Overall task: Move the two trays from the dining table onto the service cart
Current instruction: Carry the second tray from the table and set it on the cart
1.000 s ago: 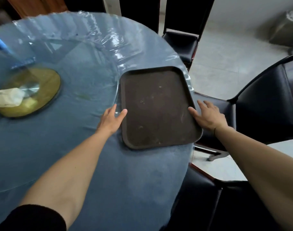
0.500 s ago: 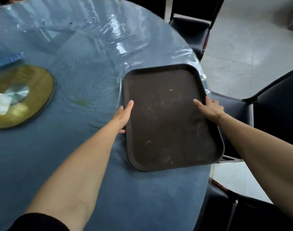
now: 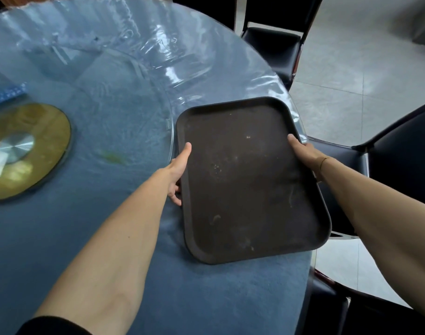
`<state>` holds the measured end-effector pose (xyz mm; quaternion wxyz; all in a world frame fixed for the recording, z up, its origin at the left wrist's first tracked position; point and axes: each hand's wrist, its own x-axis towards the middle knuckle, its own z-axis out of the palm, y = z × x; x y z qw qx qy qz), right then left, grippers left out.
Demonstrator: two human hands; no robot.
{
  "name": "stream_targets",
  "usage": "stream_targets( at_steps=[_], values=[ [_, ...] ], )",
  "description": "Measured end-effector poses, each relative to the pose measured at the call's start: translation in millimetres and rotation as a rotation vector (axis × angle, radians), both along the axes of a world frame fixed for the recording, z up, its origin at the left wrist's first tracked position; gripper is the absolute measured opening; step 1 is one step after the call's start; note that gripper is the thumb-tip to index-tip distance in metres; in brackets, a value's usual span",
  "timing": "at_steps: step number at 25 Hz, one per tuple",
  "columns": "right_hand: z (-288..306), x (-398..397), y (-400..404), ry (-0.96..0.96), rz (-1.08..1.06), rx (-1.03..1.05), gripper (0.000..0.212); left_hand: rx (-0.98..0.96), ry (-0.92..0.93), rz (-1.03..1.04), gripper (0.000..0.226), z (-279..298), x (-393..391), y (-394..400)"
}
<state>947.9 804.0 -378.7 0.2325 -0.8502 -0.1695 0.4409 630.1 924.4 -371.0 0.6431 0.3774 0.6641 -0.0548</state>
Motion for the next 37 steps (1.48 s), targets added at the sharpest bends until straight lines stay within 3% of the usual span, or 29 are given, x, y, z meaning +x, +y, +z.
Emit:
stream_targets(
  at_steps=[3,9,17,20,22,25,30,37],
  values=[
    [6.9,2.7,-0.3,0.078,-0.026,0.016,0.107,-0.004,0.001,0.021,0.109,-0.1,1.3,1.0],
    [32.2,-1.0,-3.6,0.089,-0.043,0.059,0.09,0.038,0.044,-0.006,0.111,5.9,4.8,-3.5],
    [71.7,-5.1,-49.0,0.155,-0.187,0.039,0.095,0.102,0.04,-0.094,0.115,47.5,10.6,-21.1],
    [88.2,-1.0,-74.4,0.142,-0.218,0.04,0.084,0.128,0.019,-0.125,0.113,65.0,15.5,-35.5],
    [106.6,-0.9,-94.3,0.118,-0.242,0.035,0.076,0.137,0.002,-0.143,0.114,79.7,18.2,-50.1],
    [131.9,3.7,-127.9,0.101,-0.265,0.061,0.093,0.157,-0.02,-0.182,0.12,103.1,23.8,-73.7],
    [183.3,4.6,-198.3,0.156,-0.281,0.045,0.105,0.211,-0.057,-0.258,0.127,149.8,36.1,-117.2],
    [229.8,16.1,-323.8,0.124,-0.396,0.135,0.103,0.289,-0.104,-0.372,0.106,203.5,73.1,-197.4]
  ],
)
